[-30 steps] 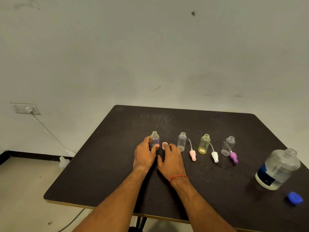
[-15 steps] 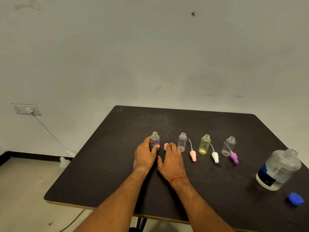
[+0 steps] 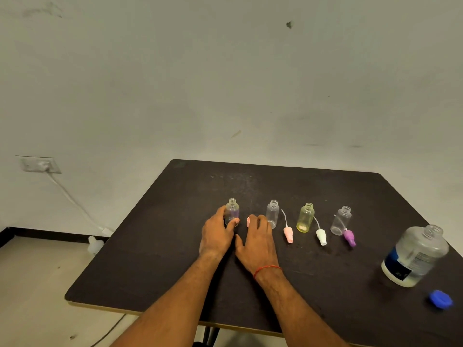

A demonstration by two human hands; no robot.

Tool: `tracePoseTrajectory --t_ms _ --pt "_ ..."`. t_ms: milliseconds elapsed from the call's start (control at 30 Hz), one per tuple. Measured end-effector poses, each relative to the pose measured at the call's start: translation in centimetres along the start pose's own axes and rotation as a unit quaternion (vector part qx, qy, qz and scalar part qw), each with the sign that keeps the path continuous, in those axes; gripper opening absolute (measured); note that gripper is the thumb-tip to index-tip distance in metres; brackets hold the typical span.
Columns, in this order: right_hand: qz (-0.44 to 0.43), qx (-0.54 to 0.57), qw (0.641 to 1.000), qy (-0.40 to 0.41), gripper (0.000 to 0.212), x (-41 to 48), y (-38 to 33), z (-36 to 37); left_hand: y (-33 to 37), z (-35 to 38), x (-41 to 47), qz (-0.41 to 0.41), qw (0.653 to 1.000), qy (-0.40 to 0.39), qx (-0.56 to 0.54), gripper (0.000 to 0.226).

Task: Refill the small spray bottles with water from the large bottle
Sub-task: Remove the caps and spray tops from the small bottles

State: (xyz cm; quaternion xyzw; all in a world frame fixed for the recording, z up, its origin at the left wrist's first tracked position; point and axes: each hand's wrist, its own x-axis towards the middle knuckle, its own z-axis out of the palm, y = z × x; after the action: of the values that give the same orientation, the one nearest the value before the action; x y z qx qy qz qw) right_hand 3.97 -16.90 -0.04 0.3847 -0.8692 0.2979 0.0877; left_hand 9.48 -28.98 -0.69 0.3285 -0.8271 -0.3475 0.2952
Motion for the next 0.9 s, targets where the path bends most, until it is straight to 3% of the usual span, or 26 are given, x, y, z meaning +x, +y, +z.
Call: tracePoseTrajectory --t_ms 267,433,533,667,900 --pt "-0.074 0.02 0.996 0.045 0.049 -1.6 -0.7 -1.6 -0.2 -0.2 -0.1 0.007 1.0 -0.003 -0.02 0.054" --pt "-0.088 0.029 0.995 0.042 0.049 -3.4 -0.3 -2.5 0.1 -0.8 -0.9 -0.009 0.995 0.049 -0.087 0.061" --pt "-0.062 0.059 0.995 0.046 0.05 -4.4 0.4 -3.2 0.3 -1.1 -1.9 0.004 0.989 0.099 -0.109 0.049" --pt "-0.038 0.098 0.993 0.055 0.033 -5.8 1.8 -4.5 0.9 -1.4 -4.0 0.025 0.983 0.124 -0.133 0.029" --pt "0.023 0.143 0.986 0.085 0.024 -8.7 5.4 -7.4 2.9 -0.9 -8.6 0.083 0.982 0.095 -0.144 0.01"
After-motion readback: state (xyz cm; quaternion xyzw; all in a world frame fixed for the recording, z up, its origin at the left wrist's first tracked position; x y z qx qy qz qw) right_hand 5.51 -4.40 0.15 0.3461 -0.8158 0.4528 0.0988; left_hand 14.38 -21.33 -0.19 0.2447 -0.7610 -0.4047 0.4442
